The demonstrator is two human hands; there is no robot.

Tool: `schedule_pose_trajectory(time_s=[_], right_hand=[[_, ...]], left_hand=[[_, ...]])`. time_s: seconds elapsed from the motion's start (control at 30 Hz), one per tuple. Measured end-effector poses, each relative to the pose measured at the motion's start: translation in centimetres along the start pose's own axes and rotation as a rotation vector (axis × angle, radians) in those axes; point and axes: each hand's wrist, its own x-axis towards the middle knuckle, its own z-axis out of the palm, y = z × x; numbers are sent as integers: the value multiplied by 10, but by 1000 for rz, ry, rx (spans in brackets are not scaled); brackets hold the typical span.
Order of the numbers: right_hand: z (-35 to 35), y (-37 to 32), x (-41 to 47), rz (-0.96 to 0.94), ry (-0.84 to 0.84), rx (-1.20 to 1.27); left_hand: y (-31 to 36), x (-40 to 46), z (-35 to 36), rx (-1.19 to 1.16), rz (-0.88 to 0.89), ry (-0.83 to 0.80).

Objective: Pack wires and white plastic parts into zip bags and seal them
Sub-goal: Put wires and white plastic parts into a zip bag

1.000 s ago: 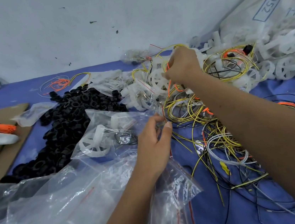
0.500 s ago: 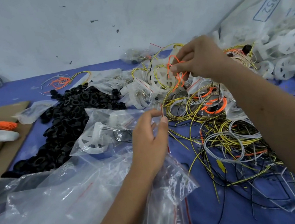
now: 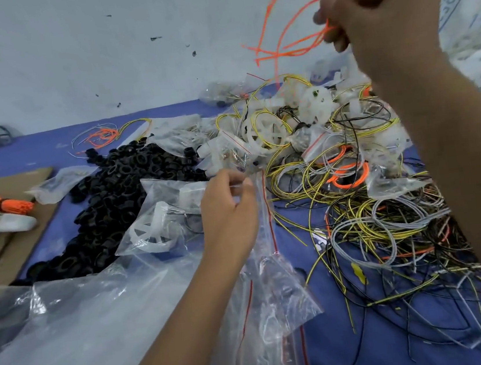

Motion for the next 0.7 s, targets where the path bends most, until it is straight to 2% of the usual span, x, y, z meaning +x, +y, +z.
schedule_pose_trajectory(time_s=[0.13,0.23,0.33,0.4,0.47,0.53,0.63,0.7], right_hand=[[-1,-5,-21,287,-246,254],[20,13,-74,534,-301,371],[34,34,-128,626,-520,288],[37,45,-149,655,-657,215],[40,51,-160,712,-634,250],[44,53,-163,738,-507,333],[49,53,-166,741,-342,462],[54,52,-171,717,-257,469]], left_hand=[[-19,-11,-2,-267,-151,52],[-21,-18,-4,-498,-229,28],[-16,-18,-13,-804,-383,-114],[-16,-16,-21,-732,-426,-236],[-18,-17,-23,-525,-379,-349],[-20,-20,-20,-373,-281,-428],[-24,-24,-17,-341,-234,-497],[-25,-23,-15,-363,-239,-444]])
